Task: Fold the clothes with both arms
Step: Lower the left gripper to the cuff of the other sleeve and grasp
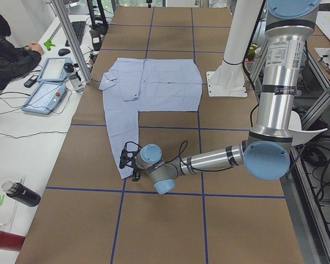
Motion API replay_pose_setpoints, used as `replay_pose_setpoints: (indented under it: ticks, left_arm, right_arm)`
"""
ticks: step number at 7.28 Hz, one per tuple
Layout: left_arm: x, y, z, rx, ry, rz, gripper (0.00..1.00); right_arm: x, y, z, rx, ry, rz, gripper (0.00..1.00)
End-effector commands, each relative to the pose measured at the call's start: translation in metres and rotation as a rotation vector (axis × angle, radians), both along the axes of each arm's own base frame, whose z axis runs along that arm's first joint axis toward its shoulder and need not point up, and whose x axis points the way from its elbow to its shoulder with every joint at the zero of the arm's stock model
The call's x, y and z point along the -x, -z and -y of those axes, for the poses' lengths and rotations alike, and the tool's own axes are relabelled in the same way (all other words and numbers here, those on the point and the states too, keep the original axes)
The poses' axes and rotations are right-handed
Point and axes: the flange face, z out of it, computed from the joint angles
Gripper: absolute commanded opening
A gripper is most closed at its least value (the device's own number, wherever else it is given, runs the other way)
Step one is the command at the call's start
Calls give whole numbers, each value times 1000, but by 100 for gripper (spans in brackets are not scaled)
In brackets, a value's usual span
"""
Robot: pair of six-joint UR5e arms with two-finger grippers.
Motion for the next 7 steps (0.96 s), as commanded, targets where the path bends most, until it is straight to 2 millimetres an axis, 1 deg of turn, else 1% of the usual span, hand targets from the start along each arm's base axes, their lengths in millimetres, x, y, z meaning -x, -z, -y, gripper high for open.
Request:
replay_pose_setpoints:
  ticks: [1,2,5,6,7]
  left_arm:
    - [-6,-1,-2,-2,-11,0,79]
    - [-6,-3,-4,-6,-13,-2,74]
    - [-6,-4,-5,-4,-15,-3,48]
    - [-6,-4,-6,-5,-17,-3,36]
    - [-5,-3,-7,-7,-21,-5,20]
  right_arm:
    - [0,1,0,-1,0,0,100]
    - [0,0,0,0,0,0,100]
    - [0,1,0,-3,0,1,100]
    - [0,2,0,-2,1,2,100]
    - [0,2,0,-2,1,2,100]
